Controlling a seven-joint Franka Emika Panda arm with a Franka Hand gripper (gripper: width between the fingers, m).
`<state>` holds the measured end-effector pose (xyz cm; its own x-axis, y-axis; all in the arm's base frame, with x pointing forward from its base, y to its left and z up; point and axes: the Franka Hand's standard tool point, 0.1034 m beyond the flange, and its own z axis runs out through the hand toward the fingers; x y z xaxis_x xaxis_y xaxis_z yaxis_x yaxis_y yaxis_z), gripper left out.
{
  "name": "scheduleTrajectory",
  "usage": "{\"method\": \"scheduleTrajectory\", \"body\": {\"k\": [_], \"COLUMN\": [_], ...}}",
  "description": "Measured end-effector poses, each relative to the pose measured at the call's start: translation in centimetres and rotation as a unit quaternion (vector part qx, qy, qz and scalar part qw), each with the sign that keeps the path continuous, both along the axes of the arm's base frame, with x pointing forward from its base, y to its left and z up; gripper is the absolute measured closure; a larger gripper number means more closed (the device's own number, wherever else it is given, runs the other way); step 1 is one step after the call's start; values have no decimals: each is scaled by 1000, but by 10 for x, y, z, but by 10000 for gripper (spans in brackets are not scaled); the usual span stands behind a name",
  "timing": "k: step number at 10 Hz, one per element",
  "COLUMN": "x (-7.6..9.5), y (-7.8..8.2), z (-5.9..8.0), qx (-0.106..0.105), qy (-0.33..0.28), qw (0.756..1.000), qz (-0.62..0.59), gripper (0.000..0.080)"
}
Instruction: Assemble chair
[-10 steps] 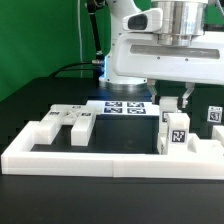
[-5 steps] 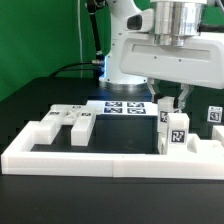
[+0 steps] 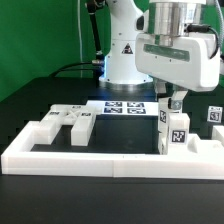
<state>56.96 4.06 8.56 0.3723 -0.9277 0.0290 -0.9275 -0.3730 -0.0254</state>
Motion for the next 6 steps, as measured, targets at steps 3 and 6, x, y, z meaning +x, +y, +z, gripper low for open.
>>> {"method": "scheduleTrajectory", "body": {"k": [3, 6], "x": [-1, -2], "y": [0, 2], "z": [0, -1], "qx": [11, 21], "qy": [-1, -6], "qw": [993, 971], "qz": [-121, -237], "gripper": [508, 508]}}
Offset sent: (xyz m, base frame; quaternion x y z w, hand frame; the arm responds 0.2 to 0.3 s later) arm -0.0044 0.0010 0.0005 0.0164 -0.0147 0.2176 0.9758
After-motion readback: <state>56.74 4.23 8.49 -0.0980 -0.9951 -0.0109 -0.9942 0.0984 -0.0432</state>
